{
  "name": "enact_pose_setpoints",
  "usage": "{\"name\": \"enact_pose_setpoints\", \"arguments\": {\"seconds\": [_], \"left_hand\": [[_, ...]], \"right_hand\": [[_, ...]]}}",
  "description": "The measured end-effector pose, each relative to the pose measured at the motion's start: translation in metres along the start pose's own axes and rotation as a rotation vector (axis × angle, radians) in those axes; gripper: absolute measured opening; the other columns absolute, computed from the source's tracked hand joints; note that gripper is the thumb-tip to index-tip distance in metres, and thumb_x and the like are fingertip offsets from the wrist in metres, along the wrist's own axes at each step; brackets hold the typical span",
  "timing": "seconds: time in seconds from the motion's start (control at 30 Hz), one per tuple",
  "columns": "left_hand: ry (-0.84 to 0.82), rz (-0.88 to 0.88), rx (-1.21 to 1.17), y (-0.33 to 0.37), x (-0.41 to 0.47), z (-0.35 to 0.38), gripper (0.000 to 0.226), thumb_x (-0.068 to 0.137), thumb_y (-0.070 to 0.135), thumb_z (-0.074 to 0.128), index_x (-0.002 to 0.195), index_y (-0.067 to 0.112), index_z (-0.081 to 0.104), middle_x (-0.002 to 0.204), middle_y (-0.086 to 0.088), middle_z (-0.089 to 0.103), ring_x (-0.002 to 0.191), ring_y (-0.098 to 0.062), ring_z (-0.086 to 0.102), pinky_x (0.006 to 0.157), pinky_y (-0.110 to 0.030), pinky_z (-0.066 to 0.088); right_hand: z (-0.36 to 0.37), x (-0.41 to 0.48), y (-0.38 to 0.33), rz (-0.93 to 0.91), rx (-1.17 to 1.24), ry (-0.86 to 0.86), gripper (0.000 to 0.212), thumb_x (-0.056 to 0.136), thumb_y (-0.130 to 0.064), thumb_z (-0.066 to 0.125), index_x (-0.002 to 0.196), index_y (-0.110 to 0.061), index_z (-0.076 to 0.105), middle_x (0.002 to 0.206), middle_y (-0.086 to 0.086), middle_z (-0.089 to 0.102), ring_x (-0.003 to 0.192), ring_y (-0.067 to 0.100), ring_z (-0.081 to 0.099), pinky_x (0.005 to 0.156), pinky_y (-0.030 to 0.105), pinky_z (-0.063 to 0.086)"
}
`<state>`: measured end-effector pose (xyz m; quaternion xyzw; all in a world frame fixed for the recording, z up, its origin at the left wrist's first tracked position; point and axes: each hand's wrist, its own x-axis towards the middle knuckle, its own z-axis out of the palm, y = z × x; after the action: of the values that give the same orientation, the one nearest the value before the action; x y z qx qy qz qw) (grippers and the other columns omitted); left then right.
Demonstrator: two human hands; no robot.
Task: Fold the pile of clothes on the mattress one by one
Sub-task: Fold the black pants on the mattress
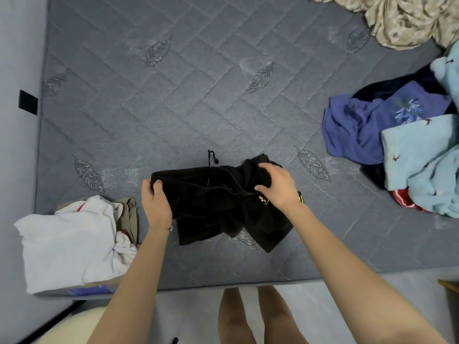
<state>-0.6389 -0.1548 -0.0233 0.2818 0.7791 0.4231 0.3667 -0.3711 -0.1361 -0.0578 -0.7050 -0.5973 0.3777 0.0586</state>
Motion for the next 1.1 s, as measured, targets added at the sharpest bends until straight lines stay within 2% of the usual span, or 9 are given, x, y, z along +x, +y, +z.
{"name": "enact_pose_setpoints", "arguments": {"seconds": [0.13,0.27,0.43,0.57,0.73,0.8,0.9,1.0,1.1], "left_hand": [[0.025,-0.012,0.020,-0.013,0.006,-0.012,0.023,0.098,0.021,0.049,0.075,0.025,0.044,0.082,-0.002,0.049,0.076,-0.011,0.044,0.075,-0.025,0.039],[-0.016,0.039,0.182,-0.021,0.010,-0.027,0.022,0.088,0.035,0.067,0.075,0.022,0.056,0.081,0.001,0.063,0.079,-0.014,0.057,0.078,-0.028,0.045],[-0.359,0.123,0.418,-0.041,0.025,-0.045,0.009,0.086,0.022,0.072,0.082,0.029,0.069,0.081,0.018,0.069,0.079,0.004,0.063,0.080,-0.017,0.046],[-0.554,0.169,0.710,-0.065,0.033,-0.047,0.006,0.088,0.021,0.069,0.084,0.024,0.066,0.087,0.003,0.066,0.082,-0.013,0.061,0.074,-0.025,0.041],[-0.635,0.055,0.917,-0.078,0.026,-0.026,0.010,0.090,0.013,0.057,0.097,0.014,0.051,0.089,-0.007,0.060,0.086,-0.028,0.059,0.074,-0.036,0.045],[-0.611,0.000,0.942,-0.080,0.023,-0.014,0.028,0.091,0.018,0.058,0.116,0.014,0.046,0.104,-0.006,0.059,0.097,-0.031,0.058,0.079,-0.038,0.044],[-0.590,-0.033,0.931,-0.083,0.024,0.001,0.050,0.091,0.030,0.061,0.134,0.016,0.040,0.120,-0.008,0.057,0.109,-0.032,0.056,0.085,-0.041,0.047],[-0.518,0.048,1.007,-0.088,0.024,0.010,0.035,0.095,0.030,0.056,0.126,0.014,0.052,0.120,-0.011,0.060,0.107,-0.031,0.056,0.081,-0.041,0.047],[-0.306,0.095,0.931,-0.084,0.025,0.008,0.023,0.098,0.026,0.051,0.112,0.008,0.059,0.107,-0.017,0.065,0.097,-0.039,0.059,0.074,-0.040,0.043]], "right_hand": [[0.026,0.004,-0.005,-0.010,-0.222,-0.110,0.076,0.080,-0.035,0.075,0.145,-0.027,0.038,0.152,0.006,0.029,0.145,0.026,0.014,0.119,0.041,0.010],[0.050,0.006,0.000,0.014,-0.299,-0.158,0.082,0.080,-0.035,0.074,0.149,-0.026,0.030,0.157,0.007,0.018,0.148,0.027,0.003,0.121,0.045,0.001],[0.068,0.010,0.021,-0.012,-0.355,-0.067,0.063,0.085,-0.018,0.067,0.143,-0.022,0.042,0.157,0.009,0.021,0.148,0.030,0.004,0.119,0.045,-0.004],[0.075,0.021,0.036,-0.093,-0.247,0.128,0.017,0.087,-0.015,0.068,0.102,-0.013,0.074,0.137,0.013,0.053,0.140,0.036,0.032,0.119,0.045,0.010],[0.067,0.027,0.016,-0.268,-0.118,0.226,0.009,0.090,-0.017,0.065,0.090,-0.010,0.071,0.087,0.006,0.071,0.095,0.029,0.064,0.102,0.044,0.042],[0.061,0.027,0.004,-0.334,-0.112,0.242,0.011,0.091,-0.020,0.063,0.091,-0.011,0.070,0.081,0.004,0.070,0.078,0.026,0.063,0.083,0.040,0.049],[0.056,0.026,-0.009,-0.411,-0.085,0.201,0.014,0.095,-0.022,0.058,0.097,-0.012,0.068,0.087,0.002,0.070,0.078,0.024,0.063,0.077,0.039,0.050],[0.053,0.024,-0.016,-0.445,-0.069,0.142,0.014,0.097,-0.023,0.055,0.099,-0.013,0.064,0.090,0.001,0.068,0.082,0.021,0.062,0.073,0.037,0.050],[0.040,0.025,-0.015,-0.393,-0.019,-0.003,0.014,0.093,-0.024,0.061,0.101,-0.013,0.063,0.089,-0.001,0.064,0.082,0.014,0.056,0.074,0.031,0.047]]}}
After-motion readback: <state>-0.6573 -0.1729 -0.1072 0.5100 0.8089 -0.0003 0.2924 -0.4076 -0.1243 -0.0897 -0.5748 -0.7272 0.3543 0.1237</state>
